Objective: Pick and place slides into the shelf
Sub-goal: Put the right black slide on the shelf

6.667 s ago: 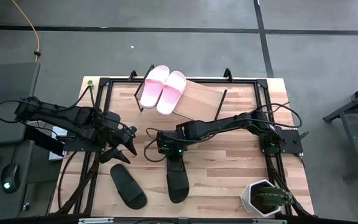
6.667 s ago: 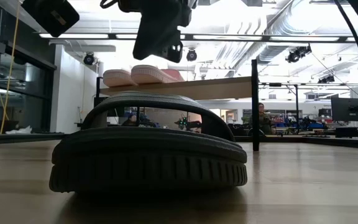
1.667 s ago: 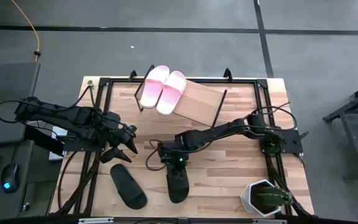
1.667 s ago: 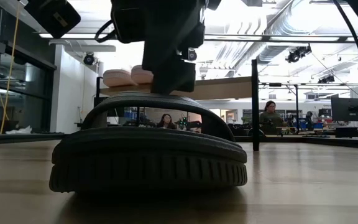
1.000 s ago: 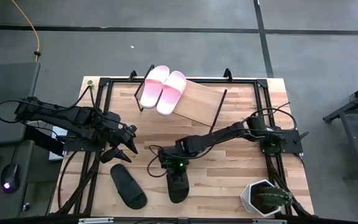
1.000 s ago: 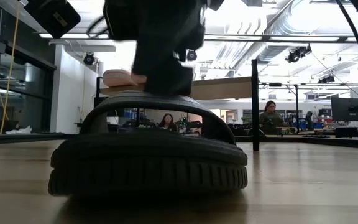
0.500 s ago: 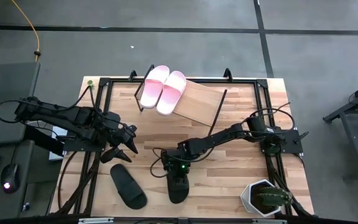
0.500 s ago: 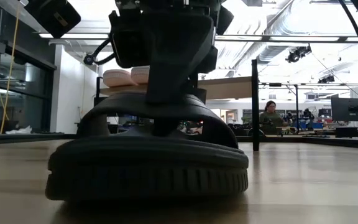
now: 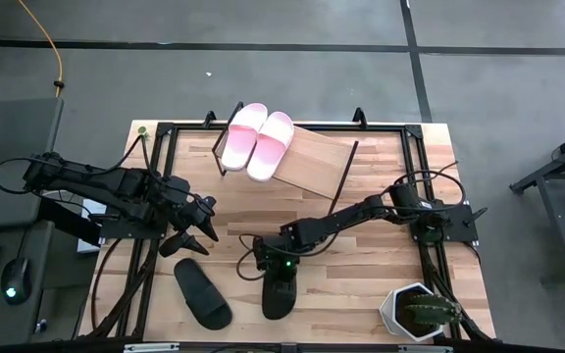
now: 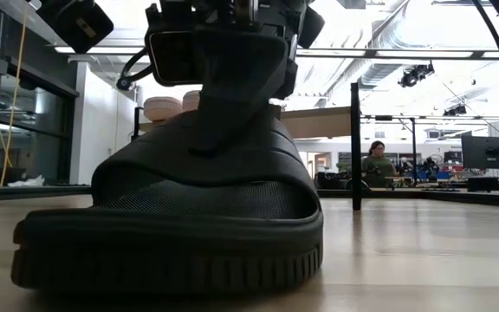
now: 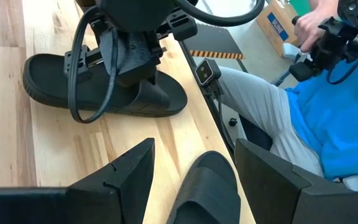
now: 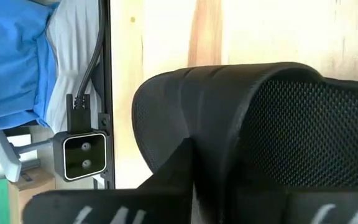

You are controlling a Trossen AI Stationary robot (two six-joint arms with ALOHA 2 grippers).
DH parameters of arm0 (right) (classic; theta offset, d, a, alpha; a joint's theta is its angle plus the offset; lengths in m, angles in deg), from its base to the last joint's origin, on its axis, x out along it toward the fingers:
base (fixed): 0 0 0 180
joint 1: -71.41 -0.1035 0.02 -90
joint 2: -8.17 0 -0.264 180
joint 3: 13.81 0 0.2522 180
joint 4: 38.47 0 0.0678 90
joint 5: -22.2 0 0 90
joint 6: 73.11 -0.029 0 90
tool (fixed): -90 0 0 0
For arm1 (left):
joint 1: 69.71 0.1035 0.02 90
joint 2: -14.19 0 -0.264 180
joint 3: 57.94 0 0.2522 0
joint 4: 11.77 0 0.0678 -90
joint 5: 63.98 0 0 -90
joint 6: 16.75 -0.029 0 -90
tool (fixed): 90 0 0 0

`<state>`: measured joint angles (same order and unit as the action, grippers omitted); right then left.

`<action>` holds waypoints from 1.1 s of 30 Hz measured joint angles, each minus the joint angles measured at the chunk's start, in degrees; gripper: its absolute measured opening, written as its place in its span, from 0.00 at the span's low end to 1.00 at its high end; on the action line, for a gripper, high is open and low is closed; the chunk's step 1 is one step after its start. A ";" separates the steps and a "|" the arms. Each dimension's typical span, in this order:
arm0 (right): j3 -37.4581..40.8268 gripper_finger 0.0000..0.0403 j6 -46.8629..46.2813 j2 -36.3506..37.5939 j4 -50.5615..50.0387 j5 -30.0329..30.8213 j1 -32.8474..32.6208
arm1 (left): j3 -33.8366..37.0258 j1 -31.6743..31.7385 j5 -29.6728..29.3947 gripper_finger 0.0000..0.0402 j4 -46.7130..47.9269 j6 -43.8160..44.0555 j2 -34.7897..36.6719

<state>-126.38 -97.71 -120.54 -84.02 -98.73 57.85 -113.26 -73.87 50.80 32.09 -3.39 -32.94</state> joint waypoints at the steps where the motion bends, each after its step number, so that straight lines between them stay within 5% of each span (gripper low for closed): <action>1: 0.00 0.04 0.00 0.00 -0.02 -0.06 0.04 | 0.00 0.00 0.00 0.52 0.00 0.00 0.00; 33: -0.11 0.02 -0.94 10.34 -2.71 -2.72 6.09 | 0.00 0.00 0.00 0.52 0.32 0.00 0.02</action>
<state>-126.49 -98.65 -110.20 -86.73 -101.46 63.94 -113.26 -73.87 50.80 32.41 -3.39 -32.92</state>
